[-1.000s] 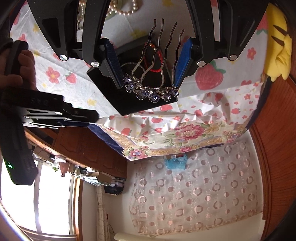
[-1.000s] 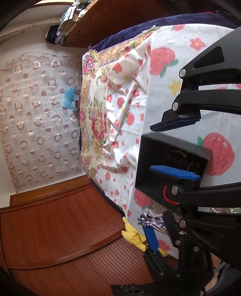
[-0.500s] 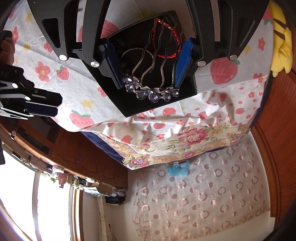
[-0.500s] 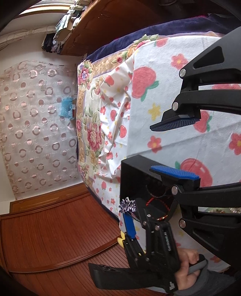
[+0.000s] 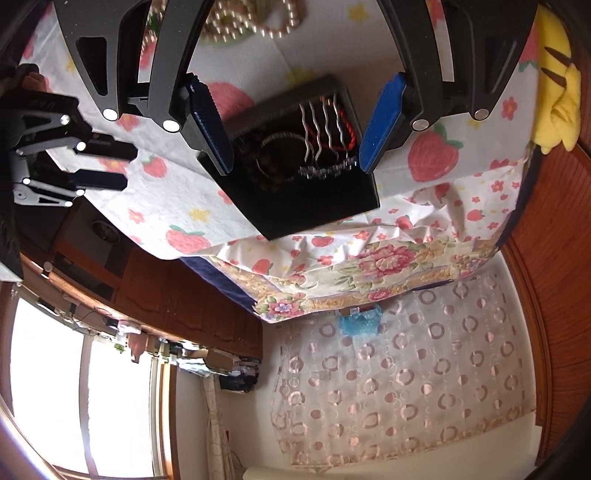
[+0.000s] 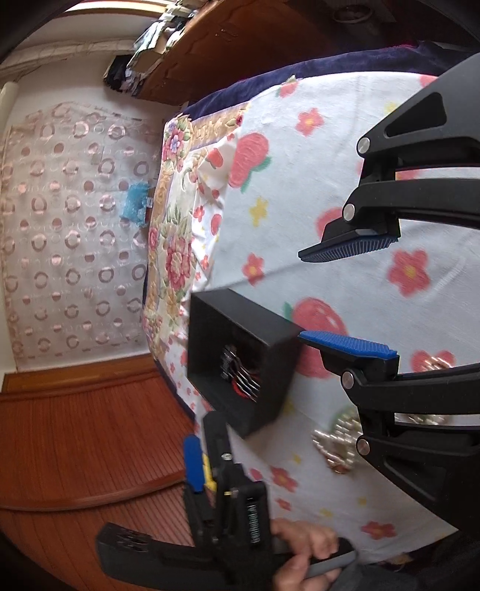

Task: Organize jewelry
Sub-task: 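Withdraw both grippers from the box toward the remaining pearls, then grasp the pearl necklace with the left gripper and lift it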

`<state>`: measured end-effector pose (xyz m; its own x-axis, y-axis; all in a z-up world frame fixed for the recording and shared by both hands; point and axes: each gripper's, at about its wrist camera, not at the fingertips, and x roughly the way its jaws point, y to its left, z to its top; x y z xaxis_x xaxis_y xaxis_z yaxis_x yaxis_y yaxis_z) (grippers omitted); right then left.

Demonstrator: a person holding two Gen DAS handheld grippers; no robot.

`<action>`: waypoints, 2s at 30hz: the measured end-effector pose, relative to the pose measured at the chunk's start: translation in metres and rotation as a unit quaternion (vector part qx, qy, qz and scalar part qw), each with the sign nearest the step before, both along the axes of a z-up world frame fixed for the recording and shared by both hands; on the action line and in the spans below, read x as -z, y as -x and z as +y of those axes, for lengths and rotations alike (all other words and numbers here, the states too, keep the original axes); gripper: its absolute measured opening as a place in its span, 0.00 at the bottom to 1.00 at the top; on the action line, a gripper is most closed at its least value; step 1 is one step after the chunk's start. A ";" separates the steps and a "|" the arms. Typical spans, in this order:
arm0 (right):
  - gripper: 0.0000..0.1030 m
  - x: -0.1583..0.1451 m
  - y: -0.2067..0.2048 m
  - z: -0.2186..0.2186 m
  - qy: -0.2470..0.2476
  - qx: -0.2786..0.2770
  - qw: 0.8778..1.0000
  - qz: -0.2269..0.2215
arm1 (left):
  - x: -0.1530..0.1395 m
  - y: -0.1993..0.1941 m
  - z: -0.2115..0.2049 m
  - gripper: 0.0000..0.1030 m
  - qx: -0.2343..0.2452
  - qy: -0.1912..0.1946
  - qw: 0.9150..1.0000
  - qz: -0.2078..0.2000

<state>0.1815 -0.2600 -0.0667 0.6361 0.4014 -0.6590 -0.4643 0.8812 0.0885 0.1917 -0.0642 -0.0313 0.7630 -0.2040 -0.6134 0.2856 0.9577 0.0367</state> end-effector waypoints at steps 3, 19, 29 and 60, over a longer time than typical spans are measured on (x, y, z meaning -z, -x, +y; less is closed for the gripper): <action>0.40 0.010 0.017 0.006 0.010 -0.016 1.000 0.009 | 0.003 0.016 0.005 0.66 0.004 0.001 1.000 -0.001; 0.35 0.044 0.057 0.008 0.035 -0.048 0.997 0.058 | 0.038 0.074 0.051 0.66 -0.020 0.012 0.999 0.036; 0.24 0.048 0.060 0.018 0.101 -0.022 0.994 0.042 | 0.058 0.081 0.058 0.66 -0.025 0.023 0.998 0.060; 0.19 0.054 0.057 0.014 0.083 -0.024 0.995 0.040 | 0.084 0.029 0.022 0.19 0.033 -0.028 0.992 0.120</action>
<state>0.1248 -0.2461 -0.1203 0.5610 0.3115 -0.7670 -0.5044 0.8633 -0.0184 0.1622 -0.0420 -0.1156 0.5803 -0.2096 -0.7870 0.3554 0.9346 0.0132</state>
